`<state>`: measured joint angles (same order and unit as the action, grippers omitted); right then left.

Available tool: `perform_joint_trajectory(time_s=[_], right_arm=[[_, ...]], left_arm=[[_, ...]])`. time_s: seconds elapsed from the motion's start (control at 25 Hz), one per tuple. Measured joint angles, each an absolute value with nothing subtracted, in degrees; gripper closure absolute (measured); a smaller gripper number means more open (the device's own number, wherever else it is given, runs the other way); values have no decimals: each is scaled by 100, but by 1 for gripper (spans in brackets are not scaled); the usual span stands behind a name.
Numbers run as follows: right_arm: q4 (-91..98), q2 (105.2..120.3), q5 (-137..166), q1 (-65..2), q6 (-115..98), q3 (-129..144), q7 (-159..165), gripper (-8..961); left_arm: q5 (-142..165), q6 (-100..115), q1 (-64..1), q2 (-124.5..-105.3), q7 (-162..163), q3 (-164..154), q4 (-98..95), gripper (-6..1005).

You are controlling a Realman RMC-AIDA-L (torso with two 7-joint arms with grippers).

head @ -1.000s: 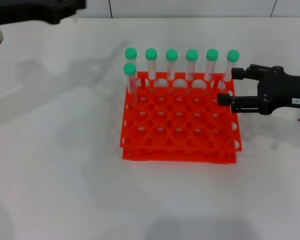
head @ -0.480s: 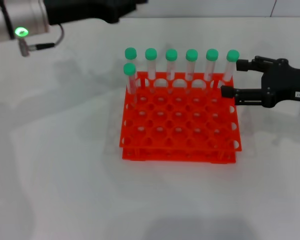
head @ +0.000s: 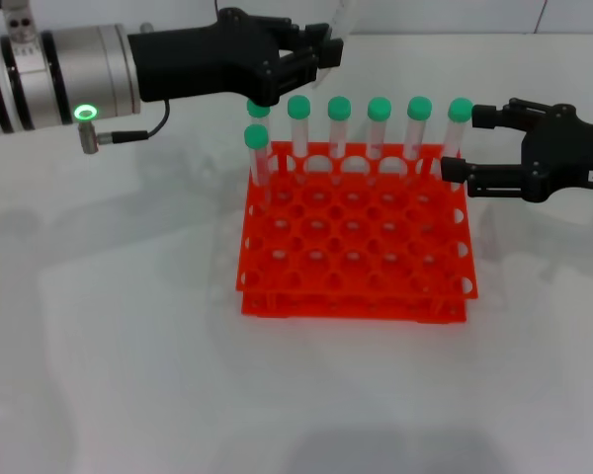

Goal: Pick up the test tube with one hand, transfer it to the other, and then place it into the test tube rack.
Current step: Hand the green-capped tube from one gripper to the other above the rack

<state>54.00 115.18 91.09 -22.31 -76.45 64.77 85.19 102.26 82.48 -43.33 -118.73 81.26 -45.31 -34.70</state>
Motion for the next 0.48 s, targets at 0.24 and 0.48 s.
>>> perform_joint_trajectory(time_s=[0.24, 0.48], right_arm=[[5405, 11512, 8998, -2233, -7632, 6463, 8484, 112], [5397, 11518, 8935, -2233, -7668, 6341, 8401, 113]], left_arm=[[10223, 8280, -4223, -11870, 7921, -4530, -3439, 800], [10221, 8252, -4180, -11791, 7445, -4470, -3095, 799]])
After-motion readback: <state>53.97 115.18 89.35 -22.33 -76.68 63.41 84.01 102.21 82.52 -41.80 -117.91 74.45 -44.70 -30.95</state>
